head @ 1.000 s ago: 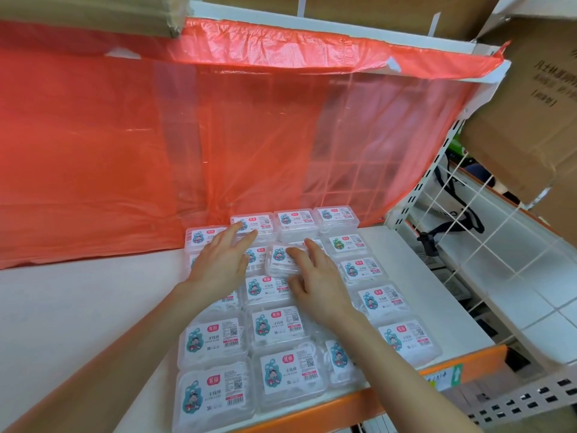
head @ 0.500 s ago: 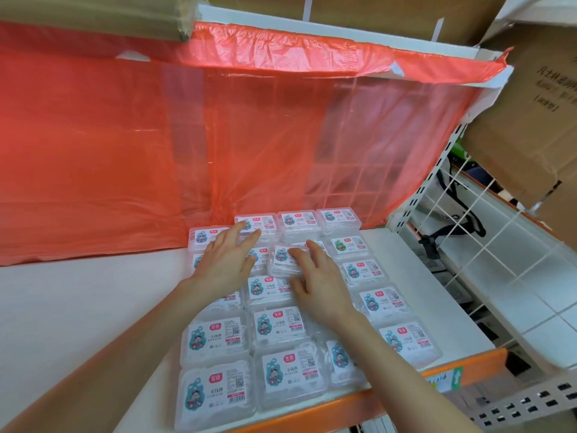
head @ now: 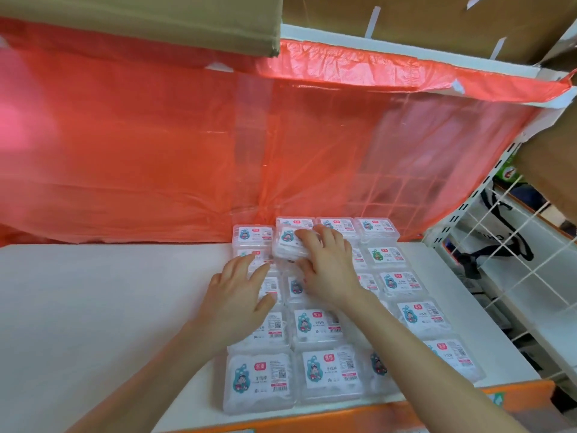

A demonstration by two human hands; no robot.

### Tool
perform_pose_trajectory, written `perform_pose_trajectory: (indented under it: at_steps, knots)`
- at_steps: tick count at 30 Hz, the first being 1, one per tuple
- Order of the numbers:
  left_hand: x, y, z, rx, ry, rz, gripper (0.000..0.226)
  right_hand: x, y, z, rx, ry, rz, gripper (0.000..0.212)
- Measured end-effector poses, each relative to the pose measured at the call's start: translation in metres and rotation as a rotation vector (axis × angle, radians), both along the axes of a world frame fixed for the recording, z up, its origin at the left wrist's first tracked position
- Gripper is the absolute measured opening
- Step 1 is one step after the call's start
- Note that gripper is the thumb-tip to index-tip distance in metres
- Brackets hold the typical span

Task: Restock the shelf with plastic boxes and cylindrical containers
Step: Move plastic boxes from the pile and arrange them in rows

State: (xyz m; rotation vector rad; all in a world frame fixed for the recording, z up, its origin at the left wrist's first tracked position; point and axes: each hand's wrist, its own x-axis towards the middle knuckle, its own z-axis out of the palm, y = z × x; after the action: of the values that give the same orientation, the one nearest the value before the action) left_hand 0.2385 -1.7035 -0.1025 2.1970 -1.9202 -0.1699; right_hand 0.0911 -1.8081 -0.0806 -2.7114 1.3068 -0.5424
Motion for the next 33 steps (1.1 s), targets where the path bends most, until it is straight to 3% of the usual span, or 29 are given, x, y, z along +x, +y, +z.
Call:
perform_pose_trajectory:
  at_steps: [16,25,33]
  knots:
    - [0.031,0.039,-0.007,-0.075,0.059,0.069,0.053,0.079,0.0,-0.01,-0.021,0.162,0.089,0.041]
    - [0.032,0.02,0.004,-0.145,0.046,0.032,0.056,0.044,0.011,-0.017,-0.013,0.105,0.027,0.047]
    - [0.025,-0.014,0.001,-0.022,-0.025,0.007,0.058,0.017,0.018,-0.029,0.117,0.151,-0.121,0.044]
